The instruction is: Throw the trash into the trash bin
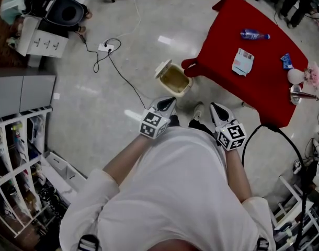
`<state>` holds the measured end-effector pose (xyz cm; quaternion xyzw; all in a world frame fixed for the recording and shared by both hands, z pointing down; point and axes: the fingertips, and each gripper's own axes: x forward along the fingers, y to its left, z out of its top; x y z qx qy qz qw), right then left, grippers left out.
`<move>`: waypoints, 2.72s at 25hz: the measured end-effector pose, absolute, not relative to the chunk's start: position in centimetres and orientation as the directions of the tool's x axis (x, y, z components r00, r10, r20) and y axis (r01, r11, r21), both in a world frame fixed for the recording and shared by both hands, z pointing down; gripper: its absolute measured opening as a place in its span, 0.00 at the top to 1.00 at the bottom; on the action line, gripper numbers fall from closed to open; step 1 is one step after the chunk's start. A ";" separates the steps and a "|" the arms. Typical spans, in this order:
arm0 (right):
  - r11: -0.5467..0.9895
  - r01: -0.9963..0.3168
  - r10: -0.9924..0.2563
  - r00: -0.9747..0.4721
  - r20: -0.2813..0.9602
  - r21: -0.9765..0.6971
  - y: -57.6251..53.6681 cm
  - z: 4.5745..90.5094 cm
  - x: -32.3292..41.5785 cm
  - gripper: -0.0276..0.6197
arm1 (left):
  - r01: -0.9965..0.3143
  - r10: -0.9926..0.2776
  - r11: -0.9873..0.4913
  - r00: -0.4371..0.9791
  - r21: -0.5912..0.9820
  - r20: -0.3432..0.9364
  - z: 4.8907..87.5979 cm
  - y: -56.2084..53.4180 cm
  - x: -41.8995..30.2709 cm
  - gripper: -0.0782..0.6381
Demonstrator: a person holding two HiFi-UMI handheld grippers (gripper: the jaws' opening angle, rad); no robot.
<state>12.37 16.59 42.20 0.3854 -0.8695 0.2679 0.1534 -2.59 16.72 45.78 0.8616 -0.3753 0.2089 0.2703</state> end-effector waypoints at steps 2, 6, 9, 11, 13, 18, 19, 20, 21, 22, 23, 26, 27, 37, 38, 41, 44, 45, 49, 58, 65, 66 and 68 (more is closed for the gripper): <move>0.556 -0.758 -0.597 -0.649 0.472 -0.341 16.5 41.9 11.9 0.96 | -0.748 -0.525 -0.584 0.644 0.314 0.557 45.5 16.6 -2.8 0.88; 0.545 -0.774 -0.617 -0.631 0.471 -0.323 16.4 41.4 10.7 0.96 | -0.718 -0.505 -0.620 0.674 0.317 0.539 44.5 16.4 -3.4 0.88; 0.519 -0.796 -0.639 -0.604 0.476 -0.313 16.1 41.4 10.3 0.96 | -0.698 -0.489 -0.641 0.693 0.319 0.530 43.8 16.2 -4.1 0.88; 0.497 -0.813 -0.657 -0.581 0.480 -0.303 15.8 41.5 10.5 0.95 | -0.688 -0.480 -0.652 0.700 0.319 0.529 43.7 16.0 -4.6 0.88; 0.479 -0.830 -0.673 -0.557 0.486 -0.288 15.4 41.7 10.9 0.91 | -0.684 -0.476 -0.659 0.702 0.314 0.530 43.8 15.7 -5.1 0.88; 0.445 -0.859 -0.700 -0.510 0.500 -0.253 14.2 42.0 12.4 0.90 | -0.683 -0.470 -0.665 0.698 0.302 0.541 44.0 15.4 -6.4 0.88; 0.438 -0.863 -0.703 -0.502 0.504 -0.250 13.9 42.2 12.8 0.90 | -0.685 -0.472 -0.664 0.695 0.301 0.542 44.0 15.3 -6.6 0.88; 0.433 -0.867 -0.704 -0.496 0.508 -0.247 13.6 42.3 13.3 0.89 | -0.689 -0.476 -0.660 0.692 0.299 0.543 43.9 15.2 -6.7 0.88; 0.429 -0.870 -0.705 -0.491 0.512 -0.243 13.3 42.5 13.7 0.89 | -0.694 -0.482 -0.656 0.688 0.297 0.543 43.8 15.0 -6.8 0.88; 0.428 -0.872 -0.704 -0.487 0.517 -0.238 12.8 42.8 14.2 0.88 | -0.701 -0.489 -0.649 0.682 0.295 0.543 43.8 14.8 -6.8 0.88; 0.430 -0.873 -0.703 -0.484 0.521 -0.231 12.4 43.0 14.8 0.88 | -0.708 -0.498 -0.642 0.676 0.293 0.543 43.8 14.6 -6.7 0.88; 0.449 -0.869 -0.686 -0.486 0.542 -0.211 11.1 43.9 16.5 0.85 | -0.738 -0.527 -0.611 0.650 0.288 0.547 44.1 13.9 -6.1 0.88; 0.459 -0.865 -0.676 -0.489 0.551 -0.204 10.7 44.1 17.0 0.85 | -0.749 -0.538 -0.596 0.640 0.288 0.549 44.2 13.6 -5.9 0.88; 0.525 -0.840 -0.582 -0.470 0.664 -0.136 6.3 47.8 22.4 0.78 | -0.860 -0.640 -0.410 0.508 0.303 0.576 44.0 11.5 -5.2 0.88; 0.533 -0.836 -0.568 -0.464 0.680 -0.126 5.9 48.5 23.0 0.77 | -0.867 -0.646 -0.396 0.497 0.303 0.579 44.1 11.3 -5.0 0.88; 0.573 -0.816 -0.526 -0.437 0.730 -0.076 4.5 50.7 24.8 0.75 | -0.887 -0.662 -0.348 0.461 0.304 0.591 44.5 11.1 -4.4 0.88; 0.610 -0.792 -0.498 -0.397 0.771 -0.013 3.0 52.7 26.5 0.73 | -0.904 -0.677 -0.301 0.426 0.303 0.600 44.7 10.9 -3.8 0.88; 0.624 -0.781 -0.489 -0.383 0.784 0.007 2.4 53.3 27.0 0.73 | -0.909 -0.681 -0.285 0.414 0.302 0.604 44.8 10.9 -3.7 0.88; 0.680 -0.731 -0.439 -0.340 0.832 0.060 0.5 55.8 28.1 0.69 | -0.928 -0.692 -0.226 0.366 0.295 0.622 45.2 10.6 -3.6 0.88; 0.771 -0.637 -0.296 -0.335 0.894 0.016 -2.6 60.6 29.3 0.58 | -0.956 -0.713 -0.082 0.254 0.282 0.654 45.4 11.1 -3.6 0.88; 0.778 -0.628 -0.273 -0.301 0.914 0.025 -3.8 62.6 30.8 0.79 | -0.960 -0.714 -0.023 0.212 0.280 0.667 45.7 11.8 -3.0 0.88; 0.763 -0.646 -0.286 -0.309 0.907 0.021 -4.0 62.2 30.9 0.90 | -0.960 -0.713 -0.019 0.209 0.280 0.669 45.7 11.9 -3.0 0.88; 0.746 -0.666 -0.299 -0.319 0.899 0.012 -4.4 61.8 31.1 0.95 | -0.959 -0.711 -0.010 0.206 0.283 0.672 45.8 12.2 -3.2 0.88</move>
